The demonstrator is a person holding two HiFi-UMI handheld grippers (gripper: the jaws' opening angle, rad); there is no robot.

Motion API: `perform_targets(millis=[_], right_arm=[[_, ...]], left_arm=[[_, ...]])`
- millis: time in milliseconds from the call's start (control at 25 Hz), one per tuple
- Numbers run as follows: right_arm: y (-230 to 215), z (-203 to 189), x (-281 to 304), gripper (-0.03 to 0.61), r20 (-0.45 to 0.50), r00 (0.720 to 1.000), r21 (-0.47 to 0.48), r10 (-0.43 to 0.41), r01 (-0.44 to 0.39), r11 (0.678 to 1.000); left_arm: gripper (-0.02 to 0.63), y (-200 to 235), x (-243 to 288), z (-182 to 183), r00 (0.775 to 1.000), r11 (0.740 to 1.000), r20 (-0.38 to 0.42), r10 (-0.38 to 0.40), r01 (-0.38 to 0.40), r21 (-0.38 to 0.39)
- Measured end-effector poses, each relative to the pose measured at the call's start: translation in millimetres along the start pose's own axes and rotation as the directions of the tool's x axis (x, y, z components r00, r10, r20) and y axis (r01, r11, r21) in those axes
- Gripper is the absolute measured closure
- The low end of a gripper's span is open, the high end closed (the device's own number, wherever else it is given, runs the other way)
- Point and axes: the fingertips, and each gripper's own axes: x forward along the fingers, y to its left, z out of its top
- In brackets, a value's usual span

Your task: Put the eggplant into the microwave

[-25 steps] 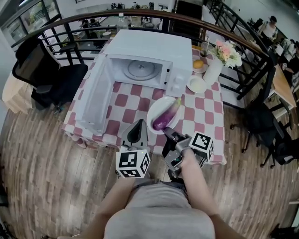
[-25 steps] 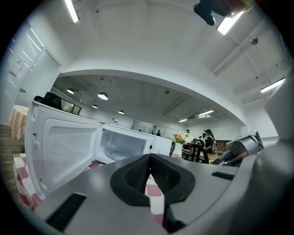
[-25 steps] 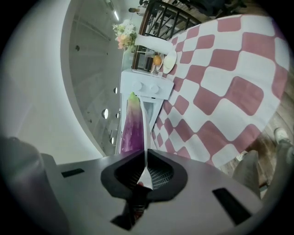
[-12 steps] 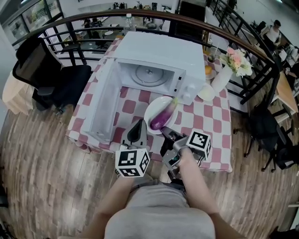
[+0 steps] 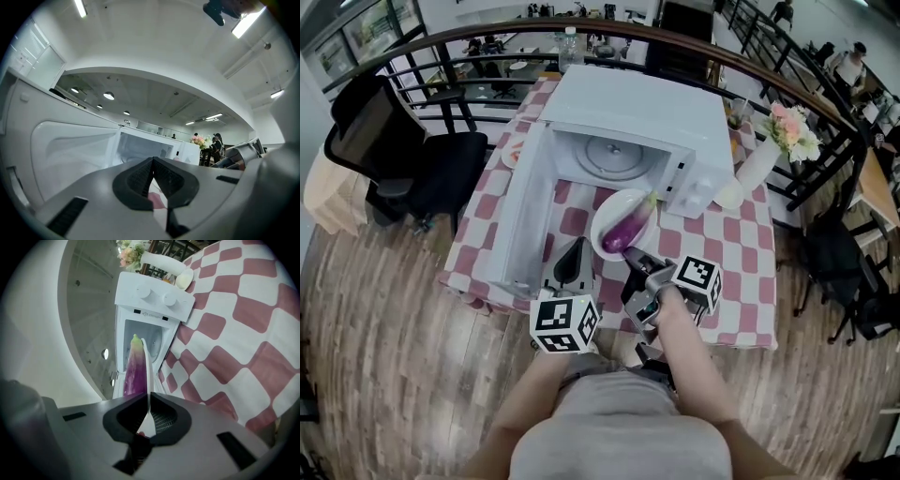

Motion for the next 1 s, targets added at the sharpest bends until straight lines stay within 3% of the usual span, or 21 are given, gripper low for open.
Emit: perform_targets(millis=[360,1000], right_arm=[[8.8,13.9,34.5,0.543,0.096,0.995,-0.013,0.001,0.000,1.000],[11.5,59.0,90.9,0.542,0.128,0.992,-0.031,-0.014,0.018,0.999]], left_arm=[[0.611,10.1,24.4,6.8,0.999,0.996,-0.002,-0.041,0.041,0.083],[0.611,27.9,75.2,27.2,0.999,0.999,0.048,0.020,-0.021,0.035]])
